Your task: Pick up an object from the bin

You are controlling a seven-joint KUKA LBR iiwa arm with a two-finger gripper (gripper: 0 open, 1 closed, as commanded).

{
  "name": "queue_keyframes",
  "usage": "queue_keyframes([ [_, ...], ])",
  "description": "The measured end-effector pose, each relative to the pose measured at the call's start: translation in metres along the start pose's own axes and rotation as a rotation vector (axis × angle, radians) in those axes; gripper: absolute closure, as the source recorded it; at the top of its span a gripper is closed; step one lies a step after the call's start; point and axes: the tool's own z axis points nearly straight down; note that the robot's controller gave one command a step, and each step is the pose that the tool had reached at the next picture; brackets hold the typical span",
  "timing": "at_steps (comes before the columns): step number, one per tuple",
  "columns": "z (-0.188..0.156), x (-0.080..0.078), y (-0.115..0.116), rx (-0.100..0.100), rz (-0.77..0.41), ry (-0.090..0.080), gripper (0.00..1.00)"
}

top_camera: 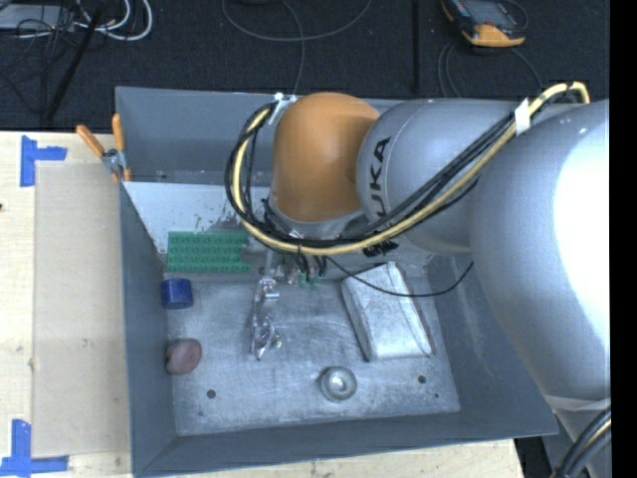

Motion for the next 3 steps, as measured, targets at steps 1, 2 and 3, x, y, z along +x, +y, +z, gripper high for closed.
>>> queue_keyframes([
  [1, 0.064, 0.069, -0.028, 0.0, -0.09, -0.003, 0.0],
  [2, 0.014, 0.103, 0.018, -0.003, -0.083, -0.003, 0.0],
  [3, 0.066, 0.117, 0.037, 0.0, 0.144, -0.004, 0.0],
])
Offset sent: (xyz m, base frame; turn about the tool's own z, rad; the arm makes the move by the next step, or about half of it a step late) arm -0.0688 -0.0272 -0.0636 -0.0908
